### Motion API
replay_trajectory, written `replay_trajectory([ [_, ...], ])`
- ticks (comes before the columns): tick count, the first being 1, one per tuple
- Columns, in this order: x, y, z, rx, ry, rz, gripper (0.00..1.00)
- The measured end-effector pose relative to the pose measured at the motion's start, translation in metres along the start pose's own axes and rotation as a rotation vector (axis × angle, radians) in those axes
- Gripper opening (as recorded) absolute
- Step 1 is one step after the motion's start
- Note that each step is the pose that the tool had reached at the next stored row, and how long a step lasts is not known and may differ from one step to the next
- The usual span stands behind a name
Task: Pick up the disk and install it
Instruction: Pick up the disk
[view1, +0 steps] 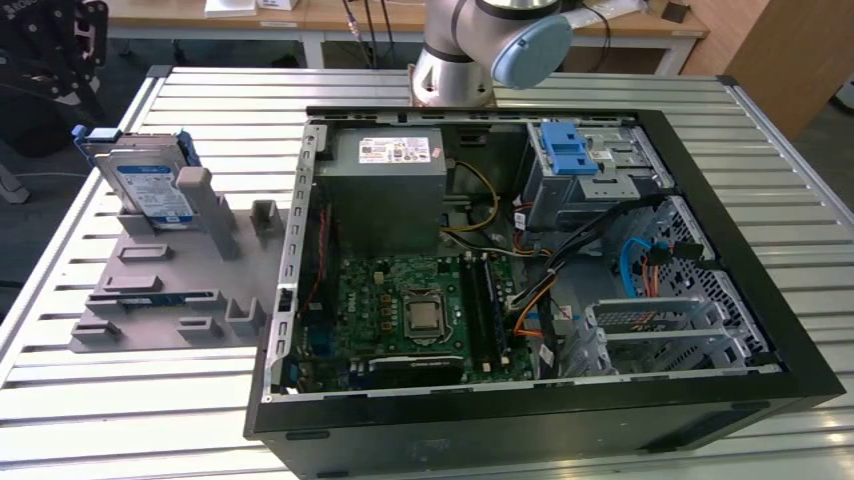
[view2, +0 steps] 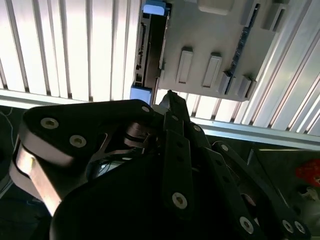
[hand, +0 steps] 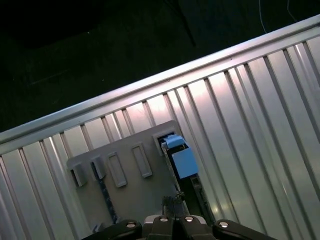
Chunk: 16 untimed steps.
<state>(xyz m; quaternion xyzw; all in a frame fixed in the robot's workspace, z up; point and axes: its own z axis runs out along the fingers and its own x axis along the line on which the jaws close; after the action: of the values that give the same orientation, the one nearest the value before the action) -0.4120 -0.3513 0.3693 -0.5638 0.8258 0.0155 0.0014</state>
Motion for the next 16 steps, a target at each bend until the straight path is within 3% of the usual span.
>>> replay_trajectory([
  [12,0.0001,0.0001,0.0015,-0.0039,0.0047,-0.195,0.11],
  [15,0.0004,0.0035,0.0032,-0.0041,0.0050,-0.211,0.17],
  [16,0.0006,0.0055,0.0038,-0.0042,0.0051,-0.212,0.23],
])
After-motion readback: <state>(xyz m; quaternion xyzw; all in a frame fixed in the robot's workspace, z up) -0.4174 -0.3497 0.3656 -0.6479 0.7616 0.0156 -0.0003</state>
